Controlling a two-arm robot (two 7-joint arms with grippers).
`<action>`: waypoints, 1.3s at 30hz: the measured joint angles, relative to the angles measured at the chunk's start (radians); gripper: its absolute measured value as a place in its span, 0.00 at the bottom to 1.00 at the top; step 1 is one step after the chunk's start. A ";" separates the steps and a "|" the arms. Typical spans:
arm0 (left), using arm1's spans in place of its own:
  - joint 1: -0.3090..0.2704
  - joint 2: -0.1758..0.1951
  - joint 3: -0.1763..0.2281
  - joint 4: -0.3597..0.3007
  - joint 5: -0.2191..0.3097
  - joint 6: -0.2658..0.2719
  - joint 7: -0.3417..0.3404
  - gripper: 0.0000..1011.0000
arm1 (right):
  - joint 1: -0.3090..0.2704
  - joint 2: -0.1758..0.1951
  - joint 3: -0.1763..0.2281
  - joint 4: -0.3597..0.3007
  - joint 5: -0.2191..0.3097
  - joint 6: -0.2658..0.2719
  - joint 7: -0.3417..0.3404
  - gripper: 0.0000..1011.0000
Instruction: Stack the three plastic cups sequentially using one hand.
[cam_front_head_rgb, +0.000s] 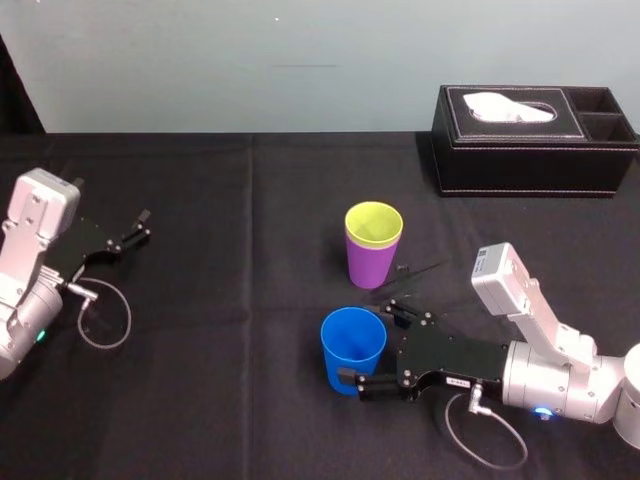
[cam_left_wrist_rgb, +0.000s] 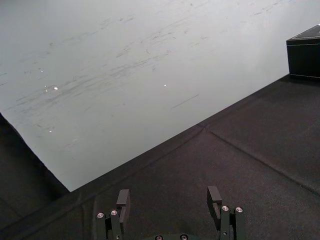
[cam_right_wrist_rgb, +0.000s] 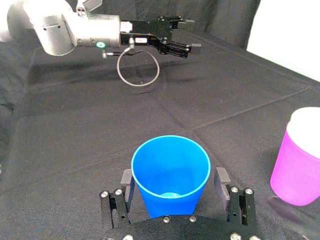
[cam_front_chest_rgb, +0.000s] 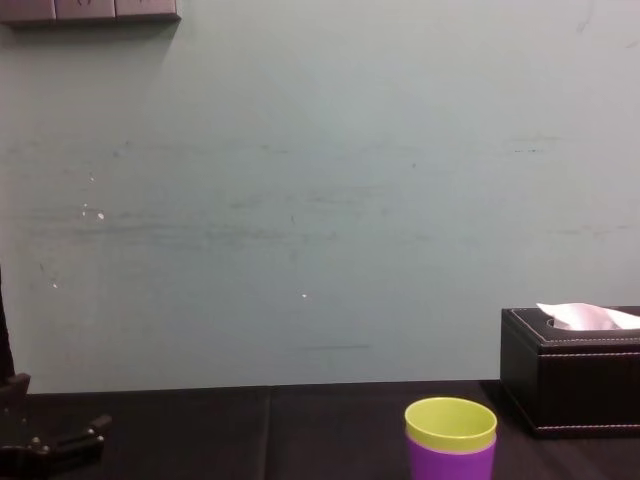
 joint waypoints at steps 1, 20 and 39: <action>0.000 0.000 0.000 0.000 0.000 0.000 0.000 1.00 | 0.000 0.000 0.000 0.000 0.000 0.000 0.000 0.99; 0.000 0.000 0.000 0.000 0.000 0.000 0.000 1.00 | -0.003 0.003 0.002 -0.005 -0.003 -0.003 0.000 0.73; 0.000 0.000 0.000 0.000 0.000 0.000 0.000 1.00 | -0.034 0.022 0.026 -0.059 -0.004 0.001 -0.047 0.71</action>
